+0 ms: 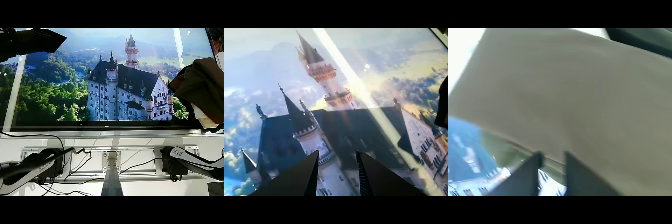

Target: Fold the clothes and pants, and hang the long-sleeved shirts on hangers.

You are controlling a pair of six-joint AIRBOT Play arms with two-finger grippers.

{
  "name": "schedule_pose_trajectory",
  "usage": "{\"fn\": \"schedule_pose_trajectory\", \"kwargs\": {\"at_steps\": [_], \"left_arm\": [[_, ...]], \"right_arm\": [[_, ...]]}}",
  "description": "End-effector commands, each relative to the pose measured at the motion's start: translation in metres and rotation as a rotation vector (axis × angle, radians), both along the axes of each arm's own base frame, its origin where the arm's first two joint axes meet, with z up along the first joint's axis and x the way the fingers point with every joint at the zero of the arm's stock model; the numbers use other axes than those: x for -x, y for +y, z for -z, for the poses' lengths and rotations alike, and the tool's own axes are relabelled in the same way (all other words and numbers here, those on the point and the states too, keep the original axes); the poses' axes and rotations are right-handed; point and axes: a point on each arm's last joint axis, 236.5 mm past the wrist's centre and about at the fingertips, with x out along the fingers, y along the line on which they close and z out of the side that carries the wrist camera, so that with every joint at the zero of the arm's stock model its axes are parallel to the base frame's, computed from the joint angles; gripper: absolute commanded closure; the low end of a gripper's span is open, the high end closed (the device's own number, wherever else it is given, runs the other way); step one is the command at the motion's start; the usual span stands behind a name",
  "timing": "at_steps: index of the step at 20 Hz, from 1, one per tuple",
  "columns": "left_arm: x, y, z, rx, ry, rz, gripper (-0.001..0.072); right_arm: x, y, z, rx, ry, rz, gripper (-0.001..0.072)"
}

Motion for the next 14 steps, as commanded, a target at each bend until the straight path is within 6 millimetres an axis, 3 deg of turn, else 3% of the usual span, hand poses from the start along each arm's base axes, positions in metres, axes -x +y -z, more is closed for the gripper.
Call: {"fn": "schedule_pose_trajectory", "kwargs": {"at_steps": [1,3,4,6,10,14], "left_arm": [[0.0,0.0,0.0,0.0,-0.001,-0.001,0.0452],[0.0,0.0,0.0,0.0,-0.001,-0.001,0.0452],[0.0,0.0,0.0,0.0,-0.001,-0.001,0.0452],[0.0,0.0,0.0,0.0,-0.001,-0.001,0.0453],[0.0,0.0,0.0,0.0,-0.001,-0.001,0.0452],[0.0,0.0,0.0,-0.001,-0.001,-0.001,0.0452]], "right_arm": [[-0.081,0.107,-0.026,0.106,-0.183,-0.367,0.0693],[-0.099,0.194,-0.035,0.186,-0.247,-0.65,0.0694],[-0.099,0.227,-0.036,0.25,-0.254,-0.773,0.0694],[-0.093,0.27,-0.033,0.386,-0.236,-0.938,0.0695],[-0.083,0.304,-0.032,0.481,-0.219,-1.026,0.0694],[-0.08,0.313,-0.031,0.464,-0.228,-1.047,0.0693]]}}
